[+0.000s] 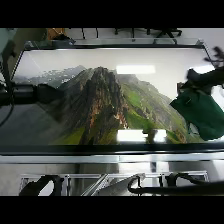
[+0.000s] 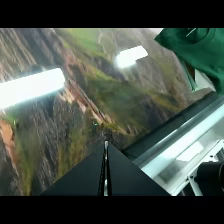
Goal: Fold the shirts.
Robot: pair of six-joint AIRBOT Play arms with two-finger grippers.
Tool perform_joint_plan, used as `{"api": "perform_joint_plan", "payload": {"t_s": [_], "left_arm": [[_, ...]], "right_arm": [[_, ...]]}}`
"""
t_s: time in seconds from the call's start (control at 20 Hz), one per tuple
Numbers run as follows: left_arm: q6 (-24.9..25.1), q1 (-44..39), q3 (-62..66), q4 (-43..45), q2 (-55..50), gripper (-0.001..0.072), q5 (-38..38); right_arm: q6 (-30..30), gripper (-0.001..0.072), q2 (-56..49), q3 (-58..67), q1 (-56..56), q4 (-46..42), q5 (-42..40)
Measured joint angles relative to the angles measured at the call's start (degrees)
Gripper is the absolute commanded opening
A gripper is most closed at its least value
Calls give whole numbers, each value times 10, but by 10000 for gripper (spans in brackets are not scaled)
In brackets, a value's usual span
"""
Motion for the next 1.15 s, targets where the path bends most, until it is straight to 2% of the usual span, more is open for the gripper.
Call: {"api": "perform_joint_plan", "payload": {"t_s": [0.2,0.45,1.15], "left_arm": [[12,0,-132,0,73,11,21],[24,0,-229,0,122,11,35],[32,0,-263,0,136,11,51]], "right_arm": [[-2,26,50,-145,163,-30,-109],[-2,27,65,-241,259,-41,-191],[-2,27,64,-265,283,-35,-204]]}}
